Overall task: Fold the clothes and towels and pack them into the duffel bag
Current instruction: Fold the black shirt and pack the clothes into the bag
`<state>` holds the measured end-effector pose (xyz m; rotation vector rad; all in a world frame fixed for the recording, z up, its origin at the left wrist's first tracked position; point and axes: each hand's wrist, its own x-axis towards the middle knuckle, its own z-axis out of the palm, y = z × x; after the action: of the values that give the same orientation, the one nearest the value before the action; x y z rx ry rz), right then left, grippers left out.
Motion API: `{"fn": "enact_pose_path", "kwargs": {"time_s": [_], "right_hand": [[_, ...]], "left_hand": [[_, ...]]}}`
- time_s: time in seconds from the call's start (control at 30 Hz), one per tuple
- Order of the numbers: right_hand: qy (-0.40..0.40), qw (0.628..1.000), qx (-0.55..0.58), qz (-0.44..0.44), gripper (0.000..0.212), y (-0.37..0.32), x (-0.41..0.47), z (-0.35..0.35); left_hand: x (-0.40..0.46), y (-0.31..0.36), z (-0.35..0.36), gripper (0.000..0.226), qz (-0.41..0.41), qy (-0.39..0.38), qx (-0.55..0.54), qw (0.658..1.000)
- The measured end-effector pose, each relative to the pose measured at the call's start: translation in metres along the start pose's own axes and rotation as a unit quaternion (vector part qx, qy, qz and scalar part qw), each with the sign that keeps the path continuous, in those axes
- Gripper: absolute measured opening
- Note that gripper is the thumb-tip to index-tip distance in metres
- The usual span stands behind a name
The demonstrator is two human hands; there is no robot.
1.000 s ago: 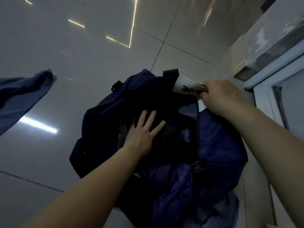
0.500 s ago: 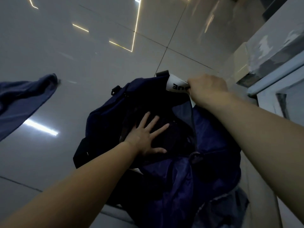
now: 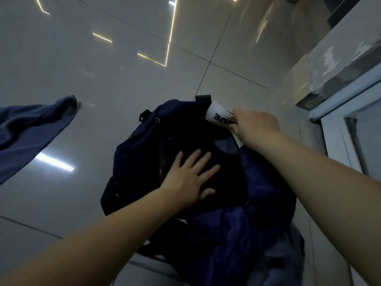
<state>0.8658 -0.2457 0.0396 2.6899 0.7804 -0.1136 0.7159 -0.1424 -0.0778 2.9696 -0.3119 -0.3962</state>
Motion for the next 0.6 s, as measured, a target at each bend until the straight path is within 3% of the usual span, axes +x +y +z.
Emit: {"fn": "enact_pose_path", "kwargs": {"time_s": [0.1,0.17,0.23,0.4,0.6], "right_hand": [[-0.005,0.997,0.075,0.013,0.050,0.012,-0.028,0.000],[-0.018,0.995,0.094,0.030,0.065,0.022,-0.055,0.001],[-0.045,0.995,0.073,0.044,0.067,0.032,-0.082,0.005],[-0.097,0.979,0.163,0.077,0.027,0.043,-0.117,0.024],[-0.107,0.977,0.134,0.126,0.012,0.069,-0.163,0.010]], "left_hand": [[-0.011,0.001,0.018,0.060,0.032,-0.109,-0.009,0.994],[-0.010,-0.001,0.024,0.058,0.024,-0.119,-0.011,0.993],[-0.008,0.001,0.025,0.058,0.029,-0.112,-0.006,0.993],[-0.006,-0.002,0.024,0.057,0.058,-0.124,0.015,0.990],[0.019,0.019,0.023,0.060,0.142,-0.153,0.062,0.976]]}}
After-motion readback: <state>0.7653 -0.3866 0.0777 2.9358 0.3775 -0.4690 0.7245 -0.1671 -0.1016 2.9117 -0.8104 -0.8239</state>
